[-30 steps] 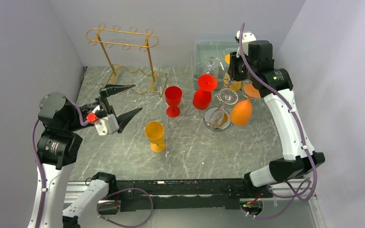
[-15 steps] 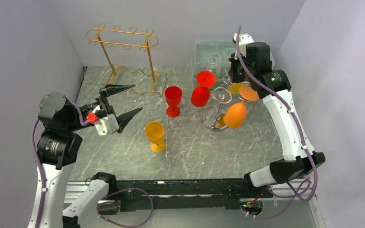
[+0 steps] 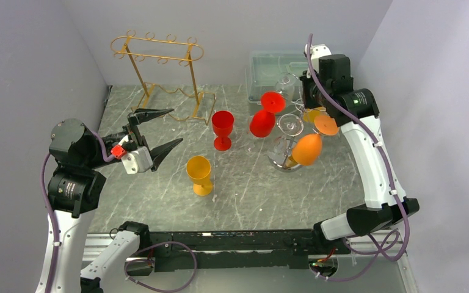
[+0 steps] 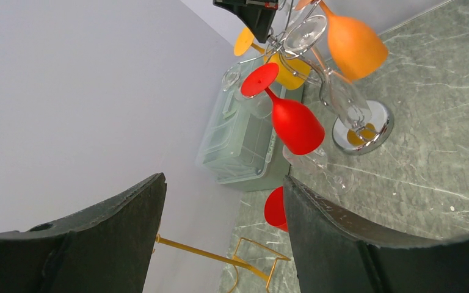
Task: Place the wine glass upside down on the wine glass rack
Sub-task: Move the wine rack to the center of the board.
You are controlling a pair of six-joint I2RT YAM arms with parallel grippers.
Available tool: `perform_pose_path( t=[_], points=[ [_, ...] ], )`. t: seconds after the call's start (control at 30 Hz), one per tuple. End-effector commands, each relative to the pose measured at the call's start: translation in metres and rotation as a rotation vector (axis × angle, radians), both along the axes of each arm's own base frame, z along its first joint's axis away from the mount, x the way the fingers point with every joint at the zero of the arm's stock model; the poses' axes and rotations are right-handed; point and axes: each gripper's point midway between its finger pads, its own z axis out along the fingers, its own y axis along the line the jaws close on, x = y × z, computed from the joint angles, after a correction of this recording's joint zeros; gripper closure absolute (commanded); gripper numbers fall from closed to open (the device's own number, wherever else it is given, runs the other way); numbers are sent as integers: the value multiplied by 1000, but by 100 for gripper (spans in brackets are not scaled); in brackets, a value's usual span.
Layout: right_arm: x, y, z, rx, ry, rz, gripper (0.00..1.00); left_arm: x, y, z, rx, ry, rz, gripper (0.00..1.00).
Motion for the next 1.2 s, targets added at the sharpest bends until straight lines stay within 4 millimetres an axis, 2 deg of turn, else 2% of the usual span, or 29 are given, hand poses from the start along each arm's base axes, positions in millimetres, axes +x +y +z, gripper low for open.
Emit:
perform_pose_path(
  t=[0.0,0.53,0.73,1.03,1.1,1.17],
  points=[
    [0,-38,116,-31,-377,-117,100,-1,1,3,2,-22,3,25],
    [-2,-87,136,-72,-452,-294,100,-1,1,3,2,-22,3,25],
    [-2,-116,132,-34,-468,-377,100,-1,1,3,2,-22,3,25],
    [2,-135,123,5,-471,-434,100,-1,1,3,2,-22,3,25],
    [2,-147,120,3,-473,-474,100,-1,1,3,2,-22,3,25],
    [4,-147,112,11,-459,-471,100,-1,1,3,2,-22,3,25]
  ],
)
